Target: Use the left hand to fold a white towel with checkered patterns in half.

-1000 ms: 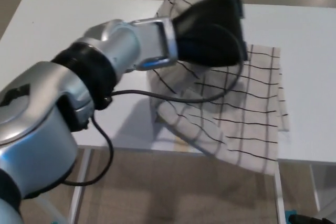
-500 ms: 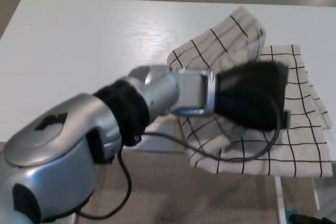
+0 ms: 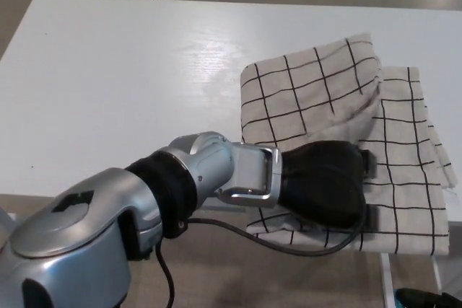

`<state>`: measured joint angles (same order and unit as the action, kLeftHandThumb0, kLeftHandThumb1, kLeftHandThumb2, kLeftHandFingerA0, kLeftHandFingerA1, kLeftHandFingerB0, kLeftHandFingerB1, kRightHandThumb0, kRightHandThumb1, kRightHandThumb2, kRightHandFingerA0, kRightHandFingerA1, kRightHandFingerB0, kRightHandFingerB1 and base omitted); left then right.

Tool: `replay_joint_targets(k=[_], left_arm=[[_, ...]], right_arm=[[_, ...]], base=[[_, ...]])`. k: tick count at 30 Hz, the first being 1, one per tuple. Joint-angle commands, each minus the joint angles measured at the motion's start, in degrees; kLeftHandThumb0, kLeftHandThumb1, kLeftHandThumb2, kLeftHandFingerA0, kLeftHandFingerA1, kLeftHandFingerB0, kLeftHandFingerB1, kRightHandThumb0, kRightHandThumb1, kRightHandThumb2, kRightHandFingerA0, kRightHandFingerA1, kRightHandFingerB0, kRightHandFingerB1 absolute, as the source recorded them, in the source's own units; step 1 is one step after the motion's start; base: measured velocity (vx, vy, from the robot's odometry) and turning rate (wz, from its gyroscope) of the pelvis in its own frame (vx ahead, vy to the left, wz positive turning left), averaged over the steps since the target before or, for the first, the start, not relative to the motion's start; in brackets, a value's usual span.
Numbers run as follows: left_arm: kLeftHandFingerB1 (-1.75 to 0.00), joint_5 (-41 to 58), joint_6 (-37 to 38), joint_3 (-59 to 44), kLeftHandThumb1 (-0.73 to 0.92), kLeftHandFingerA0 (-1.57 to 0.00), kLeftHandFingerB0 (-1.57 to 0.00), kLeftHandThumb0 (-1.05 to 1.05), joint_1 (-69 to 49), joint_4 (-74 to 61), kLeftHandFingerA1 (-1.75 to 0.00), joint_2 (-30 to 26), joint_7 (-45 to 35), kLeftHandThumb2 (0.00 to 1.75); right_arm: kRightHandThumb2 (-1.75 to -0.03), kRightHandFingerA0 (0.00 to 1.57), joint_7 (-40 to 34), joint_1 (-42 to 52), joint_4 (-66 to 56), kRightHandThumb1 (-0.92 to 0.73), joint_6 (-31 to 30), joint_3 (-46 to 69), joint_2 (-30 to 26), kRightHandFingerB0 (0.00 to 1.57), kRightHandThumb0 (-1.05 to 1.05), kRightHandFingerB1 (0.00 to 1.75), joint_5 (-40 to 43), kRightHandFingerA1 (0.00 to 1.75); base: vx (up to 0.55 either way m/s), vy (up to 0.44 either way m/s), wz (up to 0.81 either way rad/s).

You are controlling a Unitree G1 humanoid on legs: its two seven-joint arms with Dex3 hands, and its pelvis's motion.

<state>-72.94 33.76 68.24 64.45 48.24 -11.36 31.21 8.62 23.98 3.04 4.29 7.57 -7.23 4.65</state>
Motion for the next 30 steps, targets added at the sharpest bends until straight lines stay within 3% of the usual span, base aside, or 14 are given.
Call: replay_joint_targets(k=[1,18,19,27,30], left_arm=[[-0.01,20.8,-14.3,-9.8,0.63,0.0,0.0,-1.0,-10.0,-9.6,0.0,1.8,-51.0,0.6],[0.0,34.4,-21.2,-25.0,0.61,0.0,0.0,-1.0,-1.1,-24.5,0.0,-0.6,-63.5,0.6],[-0.04,39.1,-23.6,-28.2,0.5,0.0,0.0,-1.03,1.6,-28.8,0.0,-0.4,-65.6,0.69],[-0.01,56.0,-29.5,-39.6,0.59,0.0,0.0,-0.98,8.9,-41.2,0.0,1.8,-66.9,0.59],[-0.02,65.2,-37.4,-47.0,0.56,0.0,0.0,-0.96,13.2,-47.2,0.0,1.8,-68.5,0.63]], right_arm=[[-0.56,0.49,-0.1,0.2,1.1,-0.53,0.9,-0.6,-1.5,0.77,-0.32,0.5,-2.3,0.51],[-0.56,0.47,0.5,0.2,1.2,-0.54,-0.3,-0.2,-0.8,0.76,-0.29,0.5,-0.6,0.51],[-0.56,0.47,0.6,-0.2,1.3,-0.54,-0.5,-0.2,-0.8,0.76,-0.29,0.5,-0.4,0.51],[-0.56,0.48,0.4,-1.0,1.8,-0.54,-0.3,-0.4,-0.8,0.75,-0.26,0.5,-0.9,0.51],[-0.56,0.49,0.4,-0.4,1.8,-0.54,-0.2,-0.6,-0.7,0.75,-0.27,0.5,-1.0,0.51]], base=[[0.0,0.0,0.0],[0.0,0.0,0.0],[0.0,0.0,0.0],[0.0,0.0,0.0],[0.0,0.0,0.0]])
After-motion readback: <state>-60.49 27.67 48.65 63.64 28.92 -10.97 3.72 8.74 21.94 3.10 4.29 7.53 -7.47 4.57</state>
